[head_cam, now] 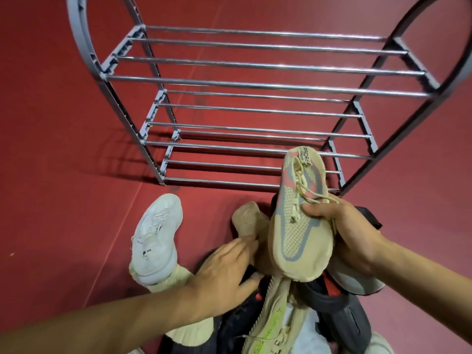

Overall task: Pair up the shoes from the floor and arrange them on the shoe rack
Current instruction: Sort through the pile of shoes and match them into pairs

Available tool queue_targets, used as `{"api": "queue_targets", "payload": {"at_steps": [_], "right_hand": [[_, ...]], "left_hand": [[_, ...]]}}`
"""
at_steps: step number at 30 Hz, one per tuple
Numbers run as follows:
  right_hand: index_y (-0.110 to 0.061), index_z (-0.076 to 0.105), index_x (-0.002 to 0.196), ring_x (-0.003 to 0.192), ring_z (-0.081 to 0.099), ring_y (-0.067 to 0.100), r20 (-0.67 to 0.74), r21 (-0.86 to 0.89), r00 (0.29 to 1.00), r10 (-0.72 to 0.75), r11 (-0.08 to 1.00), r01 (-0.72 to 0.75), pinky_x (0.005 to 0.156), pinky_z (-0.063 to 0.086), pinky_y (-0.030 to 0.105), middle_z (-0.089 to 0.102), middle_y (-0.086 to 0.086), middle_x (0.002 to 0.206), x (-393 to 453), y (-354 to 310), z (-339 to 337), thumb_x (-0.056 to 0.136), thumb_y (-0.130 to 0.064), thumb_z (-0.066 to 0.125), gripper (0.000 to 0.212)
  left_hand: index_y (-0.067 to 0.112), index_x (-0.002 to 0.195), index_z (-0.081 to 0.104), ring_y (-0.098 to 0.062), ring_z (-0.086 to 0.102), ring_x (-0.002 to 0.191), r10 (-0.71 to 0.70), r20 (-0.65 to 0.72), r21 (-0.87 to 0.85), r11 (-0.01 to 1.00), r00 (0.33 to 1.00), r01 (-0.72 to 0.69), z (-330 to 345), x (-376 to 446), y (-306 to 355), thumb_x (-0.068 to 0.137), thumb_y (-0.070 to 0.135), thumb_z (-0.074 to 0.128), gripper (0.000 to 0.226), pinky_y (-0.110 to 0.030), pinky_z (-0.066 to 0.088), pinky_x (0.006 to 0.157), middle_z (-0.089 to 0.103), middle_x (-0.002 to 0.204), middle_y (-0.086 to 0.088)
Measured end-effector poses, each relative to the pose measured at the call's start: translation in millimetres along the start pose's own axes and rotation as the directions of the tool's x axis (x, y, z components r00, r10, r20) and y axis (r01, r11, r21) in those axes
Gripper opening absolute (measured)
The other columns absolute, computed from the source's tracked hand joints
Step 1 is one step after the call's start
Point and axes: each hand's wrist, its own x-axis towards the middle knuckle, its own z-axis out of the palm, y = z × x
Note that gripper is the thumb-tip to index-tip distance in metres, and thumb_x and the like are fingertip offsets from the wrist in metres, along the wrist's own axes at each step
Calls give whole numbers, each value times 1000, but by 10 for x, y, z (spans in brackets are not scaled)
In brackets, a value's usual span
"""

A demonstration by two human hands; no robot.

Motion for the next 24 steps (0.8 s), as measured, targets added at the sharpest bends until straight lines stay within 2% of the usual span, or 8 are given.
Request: {"api": "queue_targets", "payload": {"at_steps": [4,7,12,14,18,21,23,24], "right_hand": [[-7,69,112,93,76,36,-7,37,1000,11,999,-11,78,63,44,76,20,110,-6,19,-13,95,-6,54,23],[-8,68,122,103,75,30,-2,115,1000,9,993,-9,81,64,38,76,15,117,29,-12,2,100,-16,49,30],[-7,64,126,106,73,36,-22,67,998,-62,996,64,83,63,42,73,19,121,48,-30,-107,98,-5,52,30],[-8,66,121,104,73,39,-21,1,998,-67,998,67,83,63,44,73,21,119,37,0,-148,96,-1,55,28],[-7,70,115,102,73,40,66,-119,997,-46,991,54,84,61,45,73,23,116,38,38,-109,94,2,59,25],[-9,70,114,98,73,38,117,-192,993,-27,980,49,83,60,44,74,22,112,54,45,-57,94,5,58,27],[-8,67,119,98,73,37,128,-229,991,-26,972,55,83,61,43,74,21,113,67,50,-33,94,5,58,30],[-7,66,121,98,74,37,127,-252,991,-29,966,60,82,62,42,74,21,113,74,53,-27,94,5,58,30]], "left_hand": [[12,127,55,-22,62,102,92,-261,38,996,961,-85,-159,221,-36,92,26,42,40,-36,49,90,73,111,-10],[11,105,58,-28,57,71,-197,-408,-145,978,891,150,-513,465,-157,93,35,30,40,-38,41,65,69,81,-13],[20,69,39,-13,40,59,-679,-507,-643,708,531,292,-1067,607,-401,101,22,34,32,-35,31,60,44,65,2],[22,65,41,-19,42,63,-771,-433,-740,600,467,304,-1170,582,-505,99,28,36,35,-35,34,65,45,64,2],[18,67,53,-19,54,55,-816,-136,-915,321,562,246,-1187,408,-469,98,35,46,37,-36,44,61,55,61,-3],[0,92,70,-34,74,94,-717,126,-905,200,685,376,-983,254,-455,98,49,52,53,-47,58,89,76,100,-22],[4,98,70,-28,73,98,-640,281,-787,272,715,554,-828,119,-478,103,42,44,46,-40,59,90,76,103,-19],[8,98,69,-24,73,94,-599,303,-624,464,741,629,-765,35,-527,103,40,45,41,-36,59,88,75,99,-13]]}}
